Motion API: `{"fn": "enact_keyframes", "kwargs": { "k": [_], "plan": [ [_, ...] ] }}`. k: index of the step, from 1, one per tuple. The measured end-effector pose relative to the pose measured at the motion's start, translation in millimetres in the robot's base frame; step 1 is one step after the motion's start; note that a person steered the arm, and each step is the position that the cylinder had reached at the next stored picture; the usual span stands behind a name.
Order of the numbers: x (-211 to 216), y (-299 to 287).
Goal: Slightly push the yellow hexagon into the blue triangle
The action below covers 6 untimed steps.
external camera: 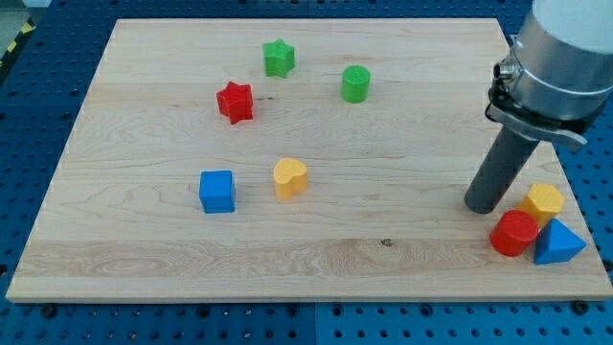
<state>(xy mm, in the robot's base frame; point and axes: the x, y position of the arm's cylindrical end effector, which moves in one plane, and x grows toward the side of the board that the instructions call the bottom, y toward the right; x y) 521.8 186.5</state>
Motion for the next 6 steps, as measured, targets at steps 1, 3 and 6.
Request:
{"fn": "enact_keyframes", "kwargs": {
  "k": [1, 3, 6],
  "plan": [
    [-26.7, 0.0],
    [-38.6, 21.4],
    [-10.6, 50.2]
  ]
}}
